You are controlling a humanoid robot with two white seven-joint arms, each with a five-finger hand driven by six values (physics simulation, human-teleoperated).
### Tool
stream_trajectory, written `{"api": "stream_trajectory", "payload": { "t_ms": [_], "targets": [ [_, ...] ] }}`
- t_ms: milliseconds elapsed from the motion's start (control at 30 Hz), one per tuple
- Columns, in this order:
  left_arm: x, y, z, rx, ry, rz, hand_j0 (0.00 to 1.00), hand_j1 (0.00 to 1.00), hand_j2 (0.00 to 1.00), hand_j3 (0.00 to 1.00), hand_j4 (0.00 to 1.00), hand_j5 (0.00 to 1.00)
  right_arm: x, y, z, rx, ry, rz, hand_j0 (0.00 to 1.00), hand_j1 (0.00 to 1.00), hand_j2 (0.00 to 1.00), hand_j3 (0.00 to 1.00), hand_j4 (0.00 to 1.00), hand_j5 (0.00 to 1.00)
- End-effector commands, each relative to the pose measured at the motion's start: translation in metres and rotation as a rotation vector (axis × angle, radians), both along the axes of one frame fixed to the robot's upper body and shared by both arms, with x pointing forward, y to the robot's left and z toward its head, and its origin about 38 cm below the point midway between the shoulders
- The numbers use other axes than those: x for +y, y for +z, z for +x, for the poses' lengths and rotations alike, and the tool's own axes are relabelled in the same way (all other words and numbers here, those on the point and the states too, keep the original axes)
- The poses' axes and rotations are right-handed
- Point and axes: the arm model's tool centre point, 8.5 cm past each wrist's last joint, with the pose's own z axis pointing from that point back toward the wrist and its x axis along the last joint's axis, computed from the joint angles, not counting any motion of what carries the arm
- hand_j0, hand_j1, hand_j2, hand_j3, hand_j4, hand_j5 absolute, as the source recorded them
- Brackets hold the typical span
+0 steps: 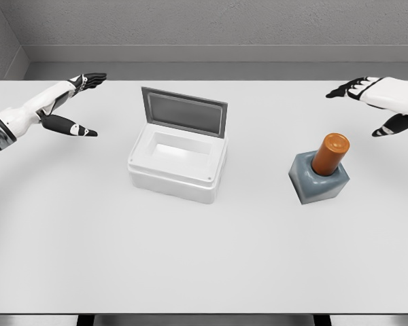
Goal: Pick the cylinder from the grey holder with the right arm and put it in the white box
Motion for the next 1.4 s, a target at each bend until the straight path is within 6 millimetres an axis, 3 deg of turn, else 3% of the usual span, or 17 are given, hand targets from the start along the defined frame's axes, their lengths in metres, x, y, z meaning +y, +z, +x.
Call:
{"api": "stream_trajectory", "payload": {
  "t_ms": [0, 67, 133, 433, 533, 567, 600, 833, 1000, 1233, 1367],
  "targets": [
    [0.000, 0.001, 0.000, -0.001, 0.003, -0.009, 1.00, 1.00, 1.00, 1.00, 1.00, 1.00, 0.008, 0.002, -0.003, 0.007, 0.028, -0.007, 1.00, 1.00, 1.00, 1.00, 1.00, 1.00],
    [0.001, 0.001, 0.000, 0.000, 0.004, -0.009, 1.00, 1.00, 1.00, 1.00, 1.00, 1.00, 0.016, 0.005, -0.006, 0.001, 0.055, -0.006, 1.00, 1.00, 1.00, 1.00, 1.00, 1.00],
    [0.000, 0.001, 0.000, -0.001, 0.003, -0.009, 1.00, 1.00, 1.00, 1.00, 1.00, 1.00, 0.001, 0.002, -0.018, 0.014, 0.035, -0.027, 1.00, 1.00, 1.00, 1.00, 1.00, 1.00],
    [-0.001, 0.001, 0.000, 0.000, 0.000, -0.007, 1.00, 1.00, 1.00, 1.00, 1.00, 1.00, 0.016, -0.005, -0.028, 0.018, 0.082, -0.001, 1.00, 1.00, 1.00, 1.00, 1.00, 1.00],
    [-0.002, 0.001, 0.001, 0.001, -0.003, -0.006, 1.00, 1.00, 1.00, 1.00, 1.00, 1.00, 0.014, 0.017, -0.025, -0.051, 0.075, 0.021, 1.00, 1.00, 1.00, 1.00, 1.00, 1.00],
    [-0.002, 0.001, 0.001, 0.001, -0.003, -0.006, 1.00, 1.00, 1.00, 1.00, 1.00, 1.00, 0.027, 0.025, -0.028, -0.069, 0.118, 0.020, 1.00, 1.00, 1.00, 1.00, 1.00, 1.00],
    [-0.002, 0.000, 0.001, 0.003, -0.003, -0.005, 1.00, 1.00, 1.00, 1.00, 1.00, 1.00, 0.027, 0.030, -0.030, -0.078, 0.125, 0.012, 1.00, 1.00, 1.00, 1.00, 1.00, 1.00],
    [0.001, -0.002, 0.000, 0.007, -0.008, 0.066, 1.00, 1.00, 1.00, 1.00, 1.00, 1.00, 0.043, 0.013, -0.042, -0.027, 0.186, -0.009, 1.00, 1.00, 1.00, 1.00, 1.00, 1.00],
    [0.000, -0.001, 0.001, 0.003, -0.015, 0.102, 1.00, 1.00, 1.00, 1.00, 1.00, 1.00, 0.042, -0.002, -0.046, 0.010, 0.183, -0.003, 1.00, 1.00, 1.00, 1.00, 1.00, 1.00],
    [-0.002, 0.002, 0.004, -0.005, -0.019, 0.117, 1.00, 1.00, 1.00, 1.00, 1.00, 1.00, 0.037, 0.002, -0.046, 0.001, 0.172, -0.010, 1.00, 1.00, 1.00, 1.00, 1.00, 1.00],
    [-0.004, 0.006, 0.006, -0.013, -0.024, 0.120, 1.00, 1.00, 1.00, 1.00, 1.00, 1.00, 0.050, 0.005, -0.051, -0.008, 0.214, -0.004, 1.00, 1.00, 1.00, 1.00, 1.00, 1.00]
  ]
}}
